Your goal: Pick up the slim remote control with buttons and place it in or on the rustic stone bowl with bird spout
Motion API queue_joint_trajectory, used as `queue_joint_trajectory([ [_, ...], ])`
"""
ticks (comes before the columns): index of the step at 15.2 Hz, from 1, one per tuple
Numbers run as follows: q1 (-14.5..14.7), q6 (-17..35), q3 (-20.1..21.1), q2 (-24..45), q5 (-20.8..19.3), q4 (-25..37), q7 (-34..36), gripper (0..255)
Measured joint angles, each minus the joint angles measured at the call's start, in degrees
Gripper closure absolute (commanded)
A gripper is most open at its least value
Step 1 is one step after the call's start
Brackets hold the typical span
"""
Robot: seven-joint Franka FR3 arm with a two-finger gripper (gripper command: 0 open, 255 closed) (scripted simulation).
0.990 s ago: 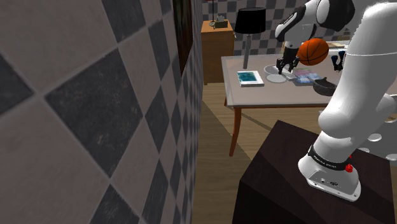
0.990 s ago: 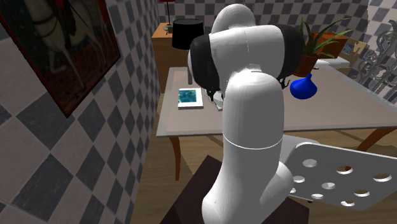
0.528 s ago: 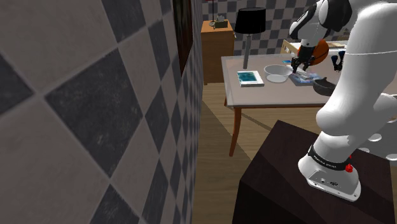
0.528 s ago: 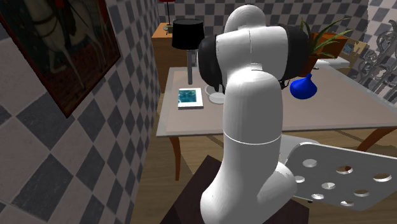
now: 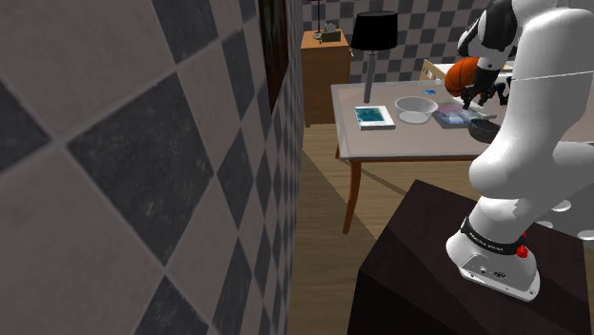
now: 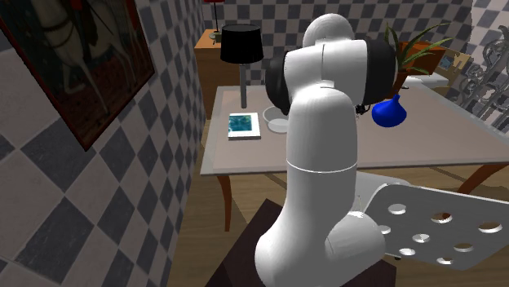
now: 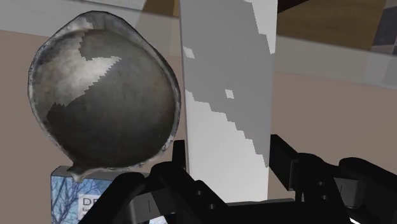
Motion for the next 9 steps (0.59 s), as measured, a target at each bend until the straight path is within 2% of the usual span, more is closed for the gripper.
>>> queue_joint_trajectory([
  [6, -8.3, -4.5, -0.3, 6.2, 3.0, 9.4, -7.7, 255],
  [9, -11.5, -5.4, -0.3, 8.4, 4.1, 12.2, -10.5, 255],
])
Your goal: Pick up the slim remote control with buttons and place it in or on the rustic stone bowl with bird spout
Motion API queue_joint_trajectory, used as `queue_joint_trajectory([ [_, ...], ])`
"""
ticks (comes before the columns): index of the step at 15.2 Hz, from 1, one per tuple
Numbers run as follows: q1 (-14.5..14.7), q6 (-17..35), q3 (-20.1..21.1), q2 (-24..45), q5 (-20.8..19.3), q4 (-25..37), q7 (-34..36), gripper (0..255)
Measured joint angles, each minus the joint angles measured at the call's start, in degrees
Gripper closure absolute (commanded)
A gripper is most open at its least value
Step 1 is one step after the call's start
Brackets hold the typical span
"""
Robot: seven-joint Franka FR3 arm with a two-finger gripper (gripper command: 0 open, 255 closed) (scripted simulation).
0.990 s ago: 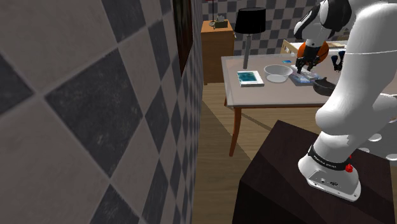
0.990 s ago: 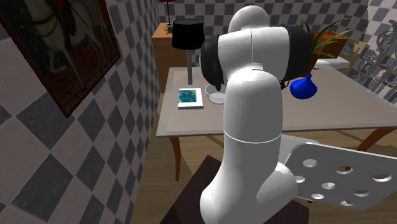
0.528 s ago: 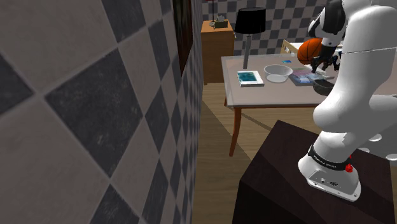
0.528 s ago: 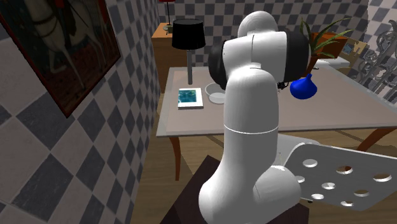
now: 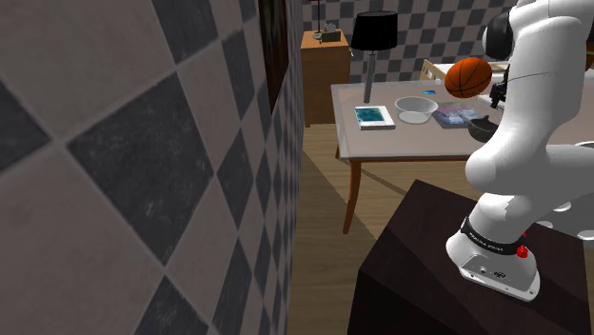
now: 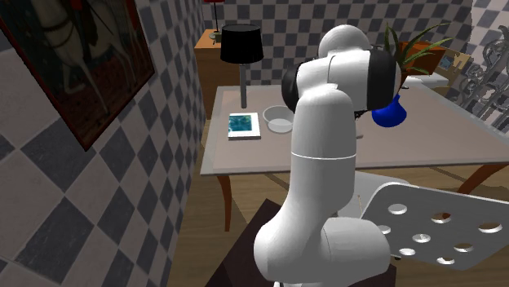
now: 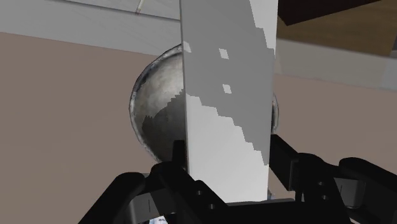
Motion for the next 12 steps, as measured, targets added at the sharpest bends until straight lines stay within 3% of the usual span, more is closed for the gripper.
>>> queue_joint_trajectory([
  [12, -1.6, 6.3, 1.8, 4.5, 2.9, -2.4, -2.4, 255],
])
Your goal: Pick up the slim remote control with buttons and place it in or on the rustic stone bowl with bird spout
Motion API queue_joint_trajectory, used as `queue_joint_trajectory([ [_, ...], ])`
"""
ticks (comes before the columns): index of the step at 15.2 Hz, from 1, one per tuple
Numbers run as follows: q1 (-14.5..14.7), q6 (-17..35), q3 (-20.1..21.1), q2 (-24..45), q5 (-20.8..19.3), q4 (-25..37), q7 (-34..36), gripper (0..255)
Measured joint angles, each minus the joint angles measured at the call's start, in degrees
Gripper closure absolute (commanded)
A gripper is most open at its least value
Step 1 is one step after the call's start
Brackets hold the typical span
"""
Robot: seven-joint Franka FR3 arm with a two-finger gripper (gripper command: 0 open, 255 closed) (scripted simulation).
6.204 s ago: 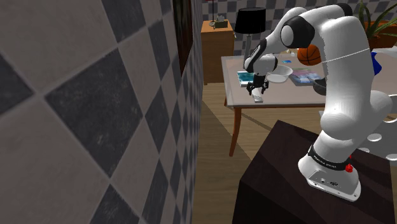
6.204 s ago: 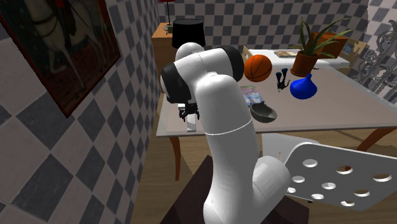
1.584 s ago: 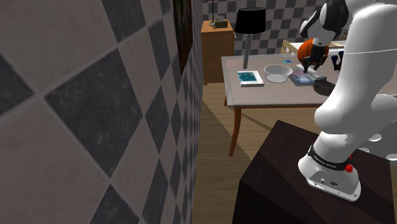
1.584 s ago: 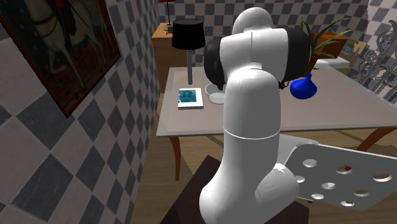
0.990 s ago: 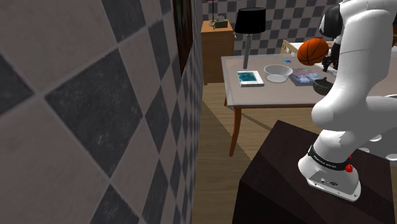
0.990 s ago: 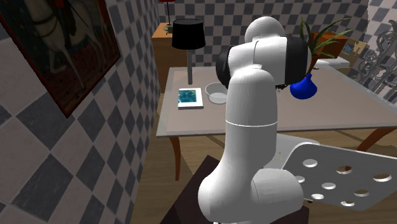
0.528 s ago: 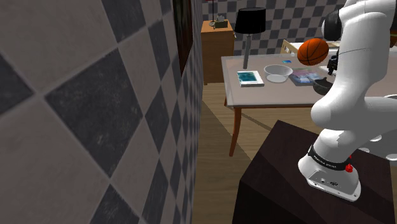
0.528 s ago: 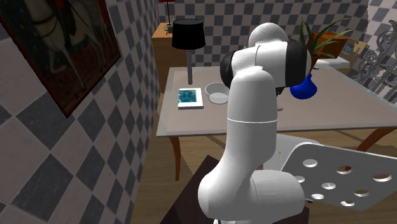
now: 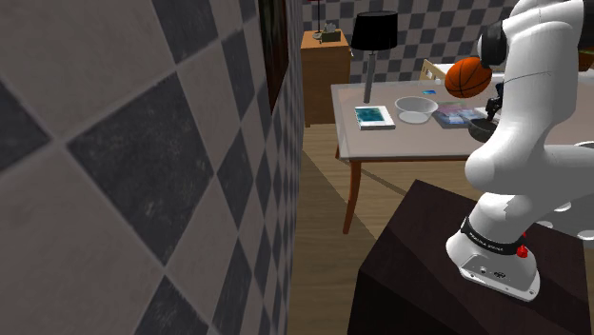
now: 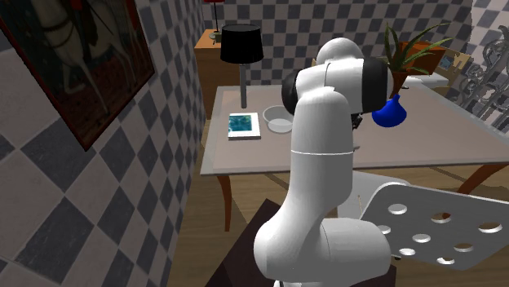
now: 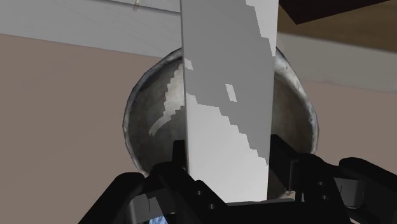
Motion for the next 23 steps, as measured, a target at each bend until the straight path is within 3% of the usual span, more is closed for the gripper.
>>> queue_joint_trajectory([
  [8, -0.1, 1.3, 0.4, 0.8, 0.6, -0.4, -0.2, 255],
  [9, -0.1, 1.3, 0.4, 0.8, 0.6, -0.4, -0.2, 0],
  [15, -0.1, 1.3, 0.4, 0.9, 0.6, -0.4, -0.3, 0],
  [23, 0.6, -4.0, -1.1, -2.4, -1.6, 2.0, 1.1, 0],
])
